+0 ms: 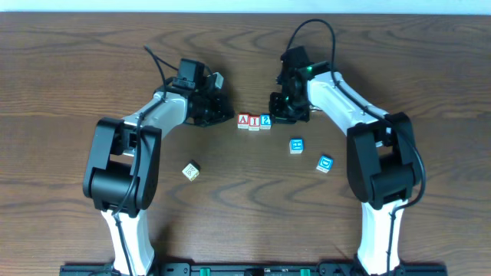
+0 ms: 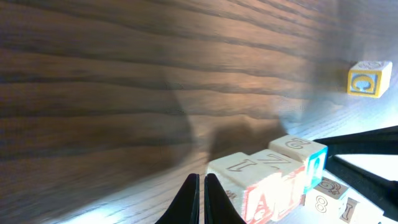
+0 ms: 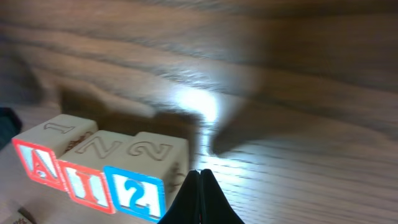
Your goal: Spell out Ai2
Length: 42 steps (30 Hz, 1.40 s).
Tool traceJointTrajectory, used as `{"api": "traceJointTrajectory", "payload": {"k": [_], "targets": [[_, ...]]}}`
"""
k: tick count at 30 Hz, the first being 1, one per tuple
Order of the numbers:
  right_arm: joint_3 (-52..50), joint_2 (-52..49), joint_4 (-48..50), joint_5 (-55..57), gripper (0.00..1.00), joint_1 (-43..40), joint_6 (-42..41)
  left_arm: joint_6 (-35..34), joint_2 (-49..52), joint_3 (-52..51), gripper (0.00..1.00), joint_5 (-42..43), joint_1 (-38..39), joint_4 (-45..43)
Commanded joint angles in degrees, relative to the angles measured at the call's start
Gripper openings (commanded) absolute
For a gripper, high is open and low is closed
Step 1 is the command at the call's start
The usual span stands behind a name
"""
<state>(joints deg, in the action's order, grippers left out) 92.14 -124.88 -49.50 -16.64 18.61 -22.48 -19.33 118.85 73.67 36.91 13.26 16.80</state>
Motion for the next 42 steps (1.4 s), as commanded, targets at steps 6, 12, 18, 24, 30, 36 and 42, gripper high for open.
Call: {"api": "traceJointTrajectory", "payload": {"k": [6,12,18,24,30,36,42], "targets": [[9.88,-0.46,-6.73,6.86,0.01,-4.59,6.64,8.41,-4.44,10.19,0.06,-8.46,-1.22,12.11],[21.29,1.90,-18.49,12.11,0.01,-4.66,12.11,15.56,-17.14,14.49,0.06,-12.98,-0.96,24.65],[19.93,15.87,-25.40,11.98,0.01,-3.02,14.47,16.52,-39.08,7.23,0.06,-23.61,3.08,31.58],[5.40,42.27,-24.04,16.94,0.02,2.14,11.28,15.47,-63.52,-9.33,0.06,-23.54,3.74,33.97],[-25.40,71.52,-16.63,20.59,0.01,14.84,-1.77,15.87,-83.49,-16.52,0.06,-22.10,3.82,45.27],[-34.84,85.44,-14.60,20.22,0.99,17.42,-13.60,16.35,-89.37,-17.70,0.95,-22.08,3.80,44.87],[-34.84,86.62,-14.56,17.70,0.99,17.42,-15.19,13.33,-89.24,-17.70,0.95,-22.08,3.82,46.84]]}}
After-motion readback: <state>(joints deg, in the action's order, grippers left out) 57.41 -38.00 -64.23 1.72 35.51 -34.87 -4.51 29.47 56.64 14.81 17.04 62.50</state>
